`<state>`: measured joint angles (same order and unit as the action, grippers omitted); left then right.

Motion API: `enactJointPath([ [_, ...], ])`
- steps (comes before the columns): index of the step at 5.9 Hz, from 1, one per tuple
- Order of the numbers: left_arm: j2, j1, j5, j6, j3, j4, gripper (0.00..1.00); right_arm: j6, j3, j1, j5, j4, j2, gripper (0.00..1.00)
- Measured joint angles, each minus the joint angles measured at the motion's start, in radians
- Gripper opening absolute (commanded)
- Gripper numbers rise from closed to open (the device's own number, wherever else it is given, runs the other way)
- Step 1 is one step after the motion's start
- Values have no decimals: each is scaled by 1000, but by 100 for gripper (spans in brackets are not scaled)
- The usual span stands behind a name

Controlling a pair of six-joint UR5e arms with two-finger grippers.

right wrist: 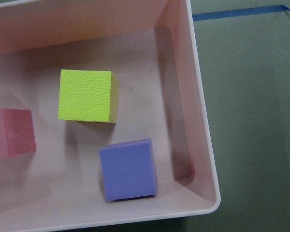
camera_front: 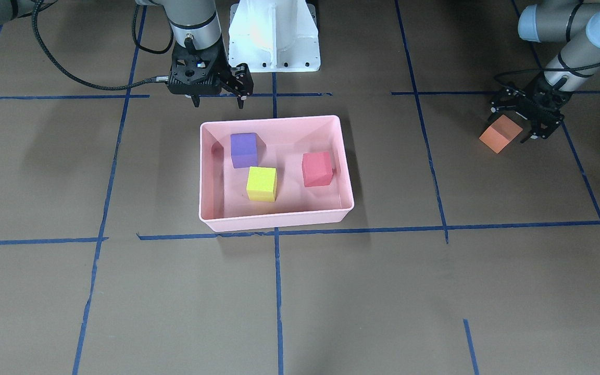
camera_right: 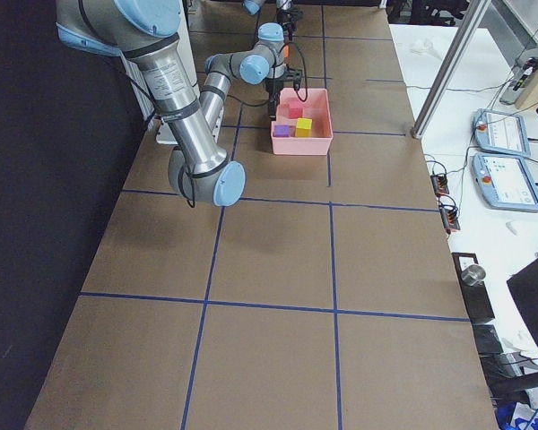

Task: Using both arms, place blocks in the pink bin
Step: 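Hold the right gripper over the bin while the left gripper grasps the orange cube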

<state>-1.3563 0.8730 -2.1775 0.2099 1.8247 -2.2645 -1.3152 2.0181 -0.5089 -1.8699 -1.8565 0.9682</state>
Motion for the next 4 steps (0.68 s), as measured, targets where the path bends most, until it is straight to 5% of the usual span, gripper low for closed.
enactJointPath([
  [4, 7, -24, 1, -1, -15, 3, 100, 3, 3, 0, 2, 0, 6, 100],
])
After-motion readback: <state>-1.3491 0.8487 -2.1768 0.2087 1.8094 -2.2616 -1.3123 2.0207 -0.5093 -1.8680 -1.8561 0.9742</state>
